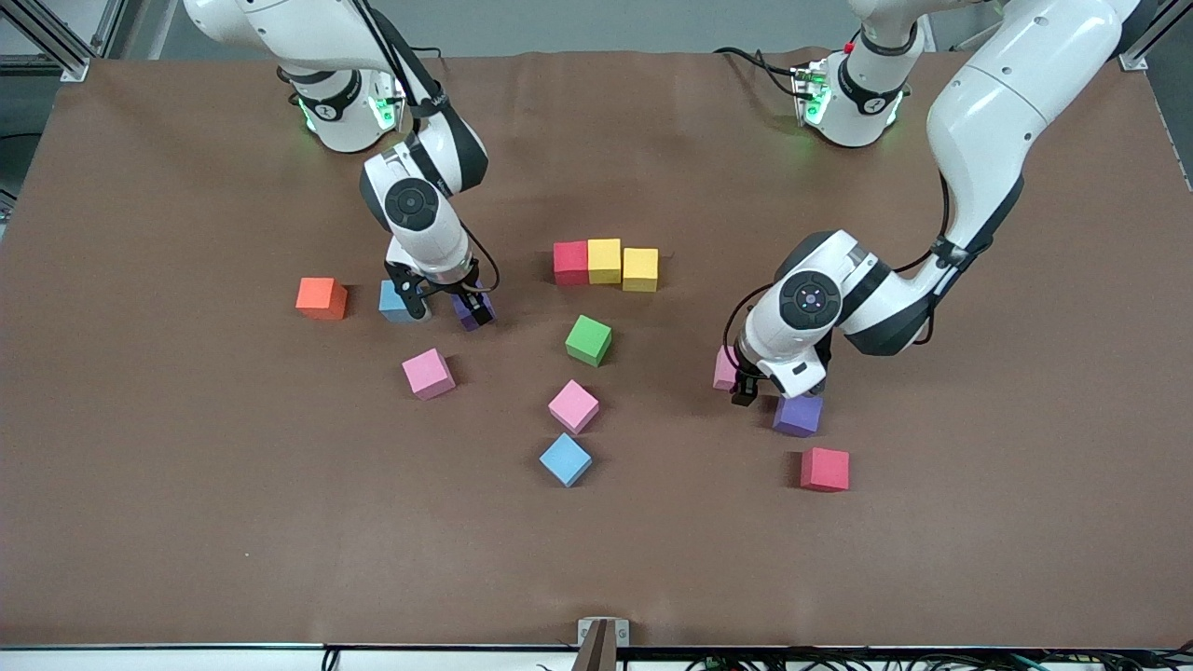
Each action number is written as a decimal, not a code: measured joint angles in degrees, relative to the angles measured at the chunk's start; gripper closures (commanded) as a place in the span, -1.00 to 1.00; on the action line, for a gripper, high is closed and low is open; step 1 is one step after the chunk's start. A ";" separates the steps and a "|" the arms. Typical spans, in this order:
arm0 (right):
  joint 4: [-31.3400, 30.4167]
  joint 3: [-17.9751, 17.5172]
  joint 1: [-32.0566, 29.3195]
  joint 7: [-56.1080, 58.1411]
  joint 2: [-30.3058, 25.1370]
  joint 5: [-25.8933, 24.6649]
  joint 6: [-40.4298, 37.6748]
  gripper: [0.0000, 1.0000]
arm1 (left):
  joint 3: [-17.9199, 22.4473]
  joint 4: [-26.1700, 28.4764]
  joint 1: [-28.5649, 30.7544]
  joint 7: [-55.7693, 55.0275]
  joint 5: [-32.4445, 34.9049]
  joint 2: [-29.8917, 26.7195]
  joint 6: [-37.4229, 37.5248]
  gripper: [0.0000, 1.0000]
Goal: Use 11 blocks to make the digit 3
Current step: 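Grasp the purple cube with the right gripper while the left grasps pink, then carry the purple cube to the red cube with the right gripper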
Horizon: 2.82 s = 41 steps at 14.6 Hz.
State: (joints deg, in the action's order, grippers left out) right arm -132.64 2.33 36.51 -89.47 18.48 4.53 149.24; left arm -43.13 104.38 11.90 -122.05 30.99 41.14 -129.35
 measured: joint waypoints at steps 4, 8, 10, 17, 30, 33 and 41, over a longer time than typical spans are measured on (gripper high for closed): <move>0.03 0.32 -0.07 -0.17 0.00 0.03 0.01 -0.51 | 0.02 0.00 -0.08 -0.06 0.55 1.16 -0.67 -1.00; 0.08 0.44 -0.11 -1.52 0.00 0.05 0.00 -0.64 | 1.16 0.00 -1.24 -0.29 1.25 1.36 -1.00 -0.07; 0.08 0.51 -0.11 -1.84 0.00 0.05 0.00 -0.59 | 1.64 0.00 -1.75 -1.21 1.28 1.44 -1.04 0.26; 0.73 0.73 -0.90 -1.96 -0.11 0.05 -0.02 0.94 | 1.72 -2.56 -0.41 -1.81 1.32 1.04 -1.12 0.34; 14.57 -0.39 5.75 34.75 0.42 -0.09 -11.27 0.99 | 1.46 -5.39 -0.30 -1.84 1.32 0.04 -0.01 0.39; 16.53 -0.35 5.87 46.63 1.92 -0.08 -11.48 0.99 | 1.46 -5.39 -0.30 -1.84 1.32 0.04 0.06 0.38; 24.57 -0.41 8.57 48.45 10.75 -0.08 -12.81 0.99 | 1.46 -5.41 -0.30 -1.84 1.32 0.04 0.20 0.38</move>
State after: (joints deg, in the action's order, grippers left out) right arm -108.06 1.92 45.08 -41.03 29.24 4.45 136.43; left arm -41.66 98.97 11.60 -123.88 32.32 41.18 -129.15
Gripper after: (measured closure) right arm 0.410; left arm 0.427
